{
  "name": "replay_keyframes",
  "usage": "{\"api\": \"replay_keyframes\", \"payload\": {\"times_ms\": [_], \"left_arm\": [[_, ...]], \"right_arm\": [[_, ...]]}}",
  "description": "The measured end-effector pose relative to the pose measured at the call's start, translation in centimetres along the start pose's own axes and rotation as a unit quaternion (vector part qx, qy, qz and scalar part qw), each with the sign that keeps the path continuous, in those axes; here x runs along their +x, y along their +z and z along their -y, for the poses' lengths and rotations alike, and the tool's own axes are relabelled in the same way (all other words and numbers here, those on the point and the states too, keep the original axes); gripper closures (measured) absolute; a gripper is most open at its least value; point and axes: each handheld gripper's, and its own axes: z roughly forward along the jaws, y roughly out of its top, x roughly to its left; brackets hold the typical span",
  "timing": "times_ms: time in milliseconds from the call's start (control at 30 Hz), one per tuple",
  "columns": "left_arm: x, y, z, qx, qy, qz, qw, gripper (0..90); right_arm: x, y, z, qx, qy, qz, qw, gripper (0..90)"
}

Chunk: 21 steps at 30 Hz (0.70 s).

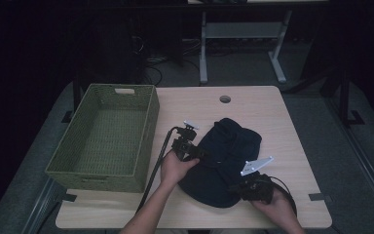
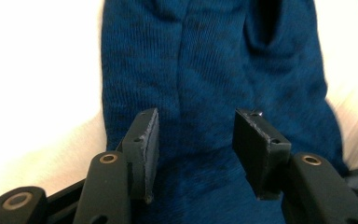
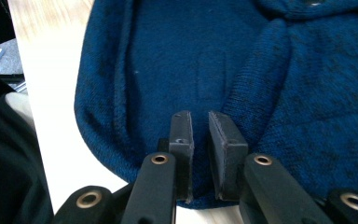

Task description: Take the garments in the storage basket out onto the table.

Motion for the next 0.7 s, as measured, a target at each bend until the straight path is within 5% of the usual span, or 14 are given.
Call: {"api": "replay_keyframes", "payload": {"times_ms": [533, 700], "left_arm": [[-2.1, -0.4, 3.9, 0.040, 0.062, -0.012, 0.9972, 51.4], [-2.5, -1.0, 5.4, 0.035, 0.072, -0.009, 0.9968, 51.6]], "right_arm": [[-2.1, -2.1, 1.4, 0.000, 0.021, 0.025, 0.9995, 80.0], [-2.5, -2.2, 1.3, 0.001, 0.023, 0.029, 0.9993, 80.0]]}}
